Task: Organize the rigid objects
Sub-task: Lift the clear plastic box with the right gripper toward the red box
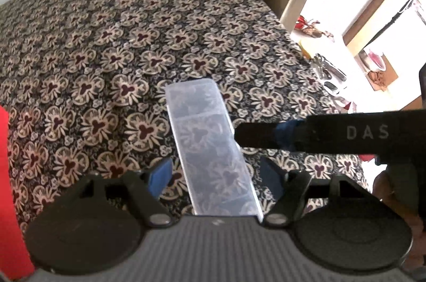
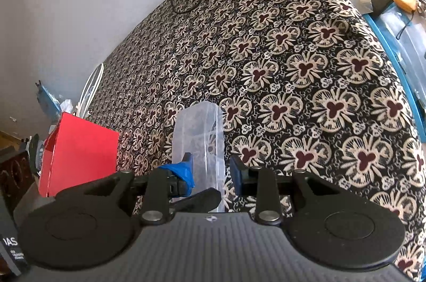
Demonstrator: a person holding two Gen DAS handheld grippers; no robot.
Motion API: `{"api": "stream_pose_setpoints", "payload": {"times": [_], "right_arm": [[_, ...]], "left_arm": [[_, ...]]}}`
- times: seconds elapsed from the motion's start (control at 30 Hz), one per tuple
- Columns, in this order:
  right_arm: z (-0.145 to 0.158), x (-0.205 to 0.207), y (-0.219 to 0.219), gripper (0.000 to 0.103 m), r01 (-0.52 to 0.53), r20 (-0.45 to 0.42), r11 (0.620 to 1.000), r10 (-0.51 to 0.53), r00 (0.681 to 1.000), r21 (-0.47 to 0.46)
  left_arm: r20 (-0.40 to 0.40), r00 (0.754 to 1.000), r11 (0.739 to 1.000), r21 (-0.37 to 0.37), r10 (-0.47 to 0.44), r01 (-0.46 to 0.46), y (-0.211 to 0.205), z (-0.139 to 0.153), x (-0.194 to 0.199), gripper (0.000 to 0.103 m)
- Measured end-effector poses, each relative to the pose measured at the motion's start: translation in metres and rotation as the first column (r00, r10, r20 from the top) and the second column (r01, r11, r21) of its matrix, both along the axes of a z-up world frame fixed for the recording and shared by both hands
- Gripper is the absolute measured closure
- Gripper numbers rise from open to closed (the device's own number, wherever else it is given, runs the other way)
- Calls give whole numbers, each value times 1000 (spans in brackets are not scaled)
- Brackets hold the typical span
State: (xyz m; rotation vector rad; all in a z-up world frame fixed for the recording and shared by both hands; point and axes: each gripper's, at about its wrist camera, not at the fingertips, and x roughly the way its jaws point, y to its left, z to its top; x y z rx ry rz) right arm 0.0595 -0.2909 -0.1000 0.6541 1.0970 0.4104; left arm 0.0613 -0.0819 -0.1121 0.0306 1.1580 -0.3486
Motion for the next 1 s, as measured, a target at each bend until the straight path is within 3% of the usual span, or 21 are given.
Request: {"api": "stream_pose_setpoints", "payload": {"times": [0.27, 0.43, 0.73, 1.0], "right_arm": [[-11, 12, 10, 88, -24, 8, 1000, 24, 1000, 6], [-16, 11, 14, 88, -43, -11, 998, 44, 999, 54], [-23, 10, 23, 86, -31, -42, 994, 36, 998, 105], [-21, 0, 28, 85, -84, -15, 993, 85, 996, 86]], "left_arm": [[-28, 1000, 1000, 22, 11, -11, -6, -8, 2, 30], [-26, 1000, 998, 67, 10, -9, -9, -8, 3, 46], [-25, 1000, 994, 113, 9, -6, -11, -10, 5, 48], [-28, 1000, 989, 146, 4, 1, -10, -7, -2, 49]]}}
